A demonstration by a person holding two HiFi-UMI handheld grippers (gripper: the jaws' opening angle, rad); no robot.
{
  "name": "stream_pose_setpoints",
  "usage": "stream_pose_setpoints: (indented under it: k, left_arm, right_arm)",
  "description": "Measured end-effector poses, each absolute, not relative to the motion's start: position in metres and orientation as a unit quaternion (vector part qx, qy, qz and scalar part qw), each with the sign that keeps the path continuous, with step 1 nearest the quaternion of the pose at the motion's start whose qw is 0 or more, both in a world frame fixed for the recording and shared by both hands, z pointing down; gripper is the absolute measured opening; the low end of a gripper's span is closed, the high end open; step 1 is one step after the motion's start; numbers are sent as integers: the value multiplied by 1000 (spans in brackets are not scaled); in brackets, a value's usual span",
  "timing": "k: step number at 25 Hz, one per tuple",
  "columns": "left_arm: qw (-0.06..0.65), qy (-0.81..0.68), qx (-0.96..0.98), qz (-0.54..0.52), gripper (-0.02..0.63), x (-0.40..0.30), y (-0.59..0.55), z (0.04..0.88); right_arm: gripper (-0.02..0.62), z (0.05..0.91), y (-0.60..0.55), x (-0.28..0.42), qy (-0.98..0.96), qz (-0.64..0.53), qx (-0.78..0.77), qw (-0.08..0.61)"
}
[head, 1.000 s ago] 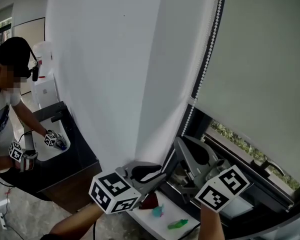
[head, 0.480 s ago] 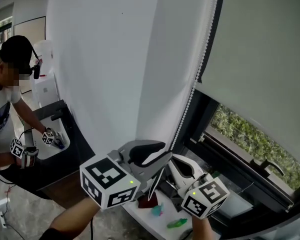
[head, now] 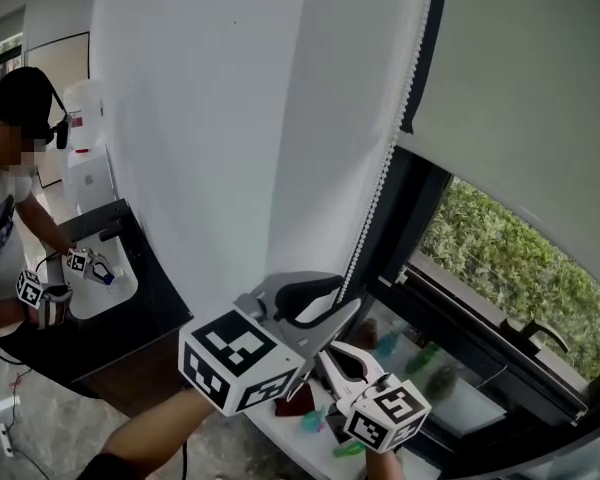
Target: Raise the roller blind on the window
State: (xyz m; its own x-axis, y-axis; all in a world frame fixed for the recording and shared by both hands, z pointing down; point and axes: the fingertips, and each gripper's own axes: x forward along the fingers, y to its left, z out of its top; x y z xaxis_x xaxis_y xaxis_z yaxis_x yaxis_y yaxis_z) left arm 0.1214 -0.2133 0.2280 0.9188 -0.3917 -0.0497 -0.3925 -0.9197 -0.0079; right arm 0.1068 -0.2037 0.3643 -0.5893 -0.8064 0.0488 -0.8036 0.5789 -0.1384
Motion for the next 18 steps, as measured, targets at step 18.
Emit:
stream_pose_setpoints:
  k: [18]
  left_arm:
    - [-9, 217, -976, -4, 11, 116, -221, 252]
  right_arm:
    - [12, 379, -203, 119, 884, -111, -453, -27]
